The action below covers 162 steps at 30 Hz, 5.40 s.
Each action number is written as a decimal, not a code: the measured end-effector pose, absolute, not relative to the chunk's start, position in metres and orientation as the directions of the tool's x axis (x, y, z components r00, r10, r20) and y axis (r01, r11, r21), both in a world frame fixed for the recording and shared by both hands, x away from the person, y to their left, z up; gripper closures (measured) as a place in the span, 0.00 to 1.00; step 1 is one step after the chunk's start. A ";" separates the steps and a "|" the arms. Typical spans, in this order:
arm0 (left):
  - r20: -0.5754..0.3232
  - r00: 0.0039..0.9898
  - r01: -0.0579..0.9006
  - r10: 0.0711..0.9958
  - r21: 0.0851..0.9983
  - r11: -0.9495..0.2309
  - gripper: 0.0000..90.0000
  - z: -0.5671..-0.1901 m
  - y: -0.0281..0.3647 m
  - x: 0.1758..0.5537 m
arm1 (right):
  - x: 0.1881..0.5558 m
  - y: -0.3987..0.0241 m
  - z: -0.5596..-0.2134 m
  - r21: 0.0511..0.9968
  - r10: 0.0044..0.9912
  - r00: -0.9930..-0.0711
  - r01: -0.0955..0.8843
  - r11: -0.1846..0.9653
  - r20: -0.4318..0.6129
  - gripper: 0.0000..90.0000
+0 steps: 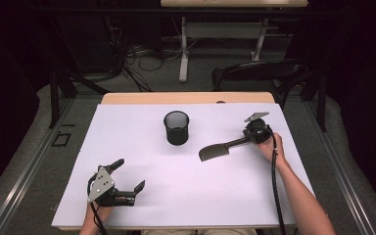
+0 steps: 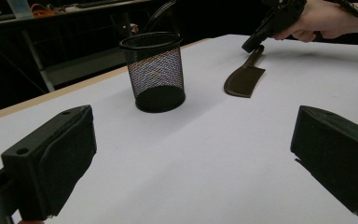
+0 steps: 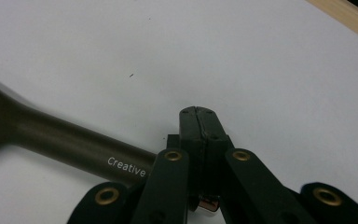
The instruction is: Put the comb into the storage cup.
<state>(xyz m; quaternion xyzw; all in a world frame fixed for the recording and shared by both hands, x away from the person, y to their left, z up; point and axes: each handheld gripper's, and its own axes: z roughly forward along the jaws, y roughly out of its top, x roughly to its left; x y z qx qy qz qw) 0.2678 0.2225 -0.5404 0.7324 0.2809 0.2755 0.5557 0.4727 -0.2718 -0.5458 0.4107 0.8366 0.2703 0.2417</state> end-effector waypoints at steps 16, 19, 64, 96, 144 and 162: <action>0.092 0.689 0.105 0.719 0.969 -0.225 0.00 -0.540 0.222 0.268 | 0.462 -0.277 -0.548 0.634 0.810 -0.561 0.566 0.527 -0.172 1.00; 0.092 0.689 0.106 0.719 0.969 -0.225 0.00 -0.540 0.222 0.268 | 0.459 -0.277 -0.548 0.628 0.808 -0.564 0.570 0.530 -0.169 1.00; 0.096 0.688 0.104 0.719 0.968 -0.229 0.00 -0.540 0.222 0.268 | 0.426 -0.273 -0.545 0.593 0.782 -0.603 0.575 0.564 -0.158 1.00; 0.095 0.688 0.104 0.719 0.968 -0.228 0.00 -0.540 0.222 0.267 | 0.415 -0.265 -0.543 0.573 0.771 -0.622 0.584 0.575 -0.139 1.00; 0.098 0.689 0.106 0.718 0.966 -0.234 0.00 -0.539 0.220 0.268 | 0.413 -0.274 -0.521 0.596 0.816 -0.573 0.632 0.495 -0.070 0.44; 0.097 0.689 0.107 0.718 0.967 -0.232 0.00 -0.539 0.219 0.268 | 0.408 -0.263 -0.512 0.589 0.761 -0.646 0.595 0.546 -0.053 0.14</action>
